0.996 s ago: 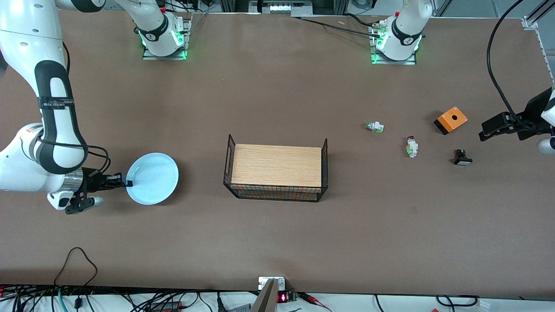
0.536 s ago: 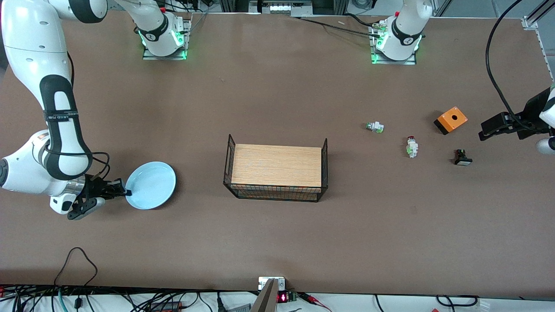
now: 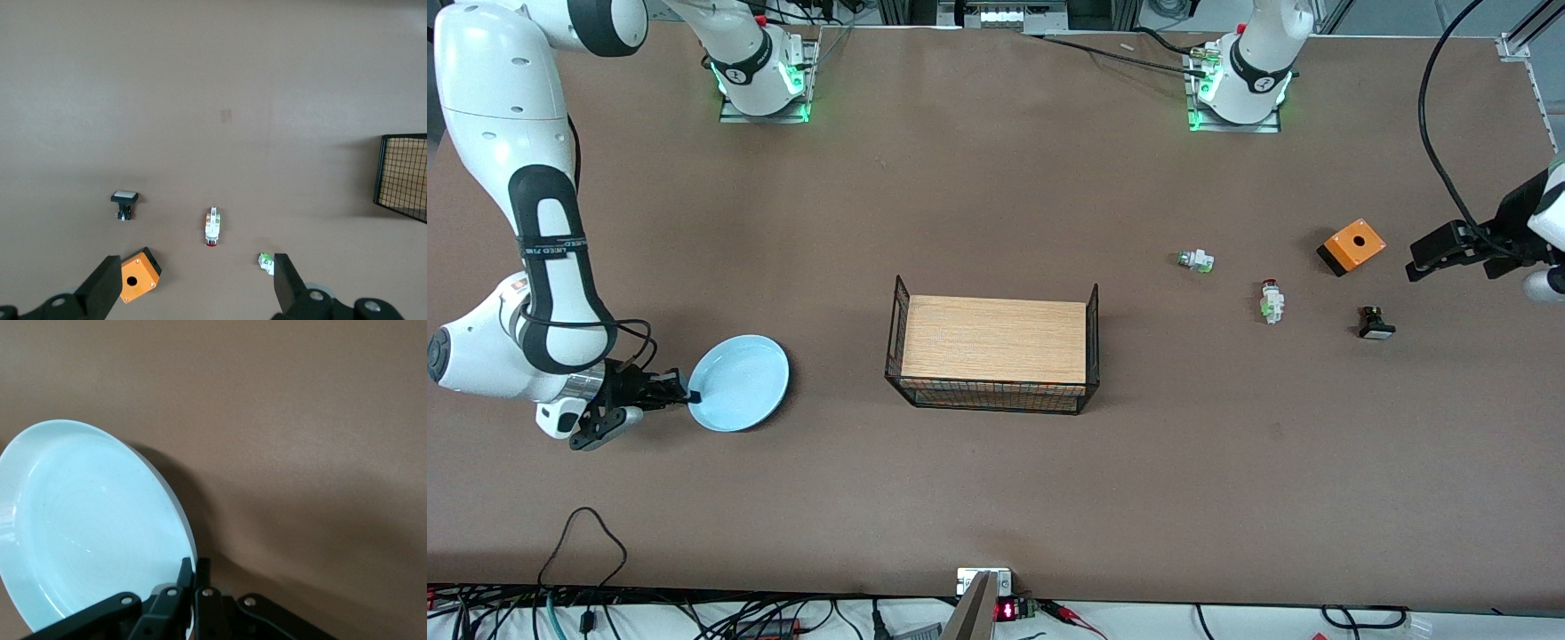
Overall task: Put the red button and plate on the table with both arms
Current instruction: 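Set the plate flat on the table and open the right gripper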
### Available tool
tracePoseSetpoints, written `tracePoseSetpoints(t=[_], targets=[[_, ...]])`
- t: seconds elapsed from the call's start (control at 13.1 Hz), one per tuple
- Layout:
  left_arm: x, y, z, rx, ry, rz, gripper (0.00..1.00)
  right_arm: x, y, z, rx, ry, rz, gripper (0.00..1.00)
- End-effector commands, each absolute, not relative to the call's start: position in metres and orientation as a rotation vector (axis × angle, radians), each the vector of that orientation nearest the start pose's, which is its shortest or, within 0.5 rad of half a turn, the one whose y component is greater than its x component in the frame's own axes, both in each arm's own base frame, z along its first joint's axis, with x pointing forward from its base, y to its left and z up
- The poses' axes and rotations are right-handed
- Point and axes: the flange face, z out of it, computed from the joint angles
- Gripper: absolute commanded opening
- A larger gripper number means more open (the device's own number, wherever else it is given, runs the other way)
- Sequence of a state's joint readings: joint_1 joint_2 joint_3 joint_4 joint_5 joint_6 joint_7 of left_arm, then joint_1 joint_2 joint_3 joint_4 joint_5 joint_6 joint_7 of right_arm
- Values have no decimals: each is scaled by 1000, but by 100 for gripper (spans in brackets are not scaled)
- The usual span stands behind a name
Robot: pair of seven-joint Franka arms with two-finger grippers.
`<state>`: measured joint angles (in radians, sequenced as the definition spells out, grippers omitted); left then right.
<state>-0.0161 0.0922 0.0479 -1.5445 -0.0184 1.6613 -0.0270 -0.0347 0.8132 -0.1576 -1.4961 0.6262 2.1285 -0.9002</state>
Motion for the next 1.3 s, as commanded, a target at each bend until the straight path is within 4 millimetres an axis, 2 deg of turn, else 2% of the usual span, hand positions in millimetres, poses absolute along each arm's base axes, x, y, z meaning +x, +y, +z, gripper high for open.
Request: tracePoseSetpoints(t=[0.0,0.08,0.23,0.31,0.46,0.54,0.61,0.77,0.92,1.15,1.23], targets=[[576,8,596,-3169,-60,-34,100,697,-95,174,-2669,-503,-139,2],[575,1,595,-3164,-42,-19,100,697,-95,169,-2676,-499,-143,3],[577,3,595,-3162,-51,-22,100,698,-96,167,-2671,-472,-162,9],[577,8,595,-3160,-65,-22,100,698,-93,167,-2668,-473,-160,17],[579,13,599,-3159,-82,-39,100,698,-92,168,-2667,-460,-156,41],[579,12,600,-3159,-77,-41,100,698,-92,167,-2664,-459,-151,62],[580,12,603,-3159,-77,-44,100,698,-91,167,-2658,-479,-154,100],[577,13,613,-3159,-79,-44,100,698,-90,169,-2631,-580,-186,100],[576,12,617,-3158,-76,-37,100,698,-91,169,-2603,-535,-221,100],[577,11,616,-3159,-68,-37,100,704,-82,193,-2602,-567,-237,100],[576,10,615,-3158,-68,-29,100,705,-75,209,-2590,-602,-226,100]])
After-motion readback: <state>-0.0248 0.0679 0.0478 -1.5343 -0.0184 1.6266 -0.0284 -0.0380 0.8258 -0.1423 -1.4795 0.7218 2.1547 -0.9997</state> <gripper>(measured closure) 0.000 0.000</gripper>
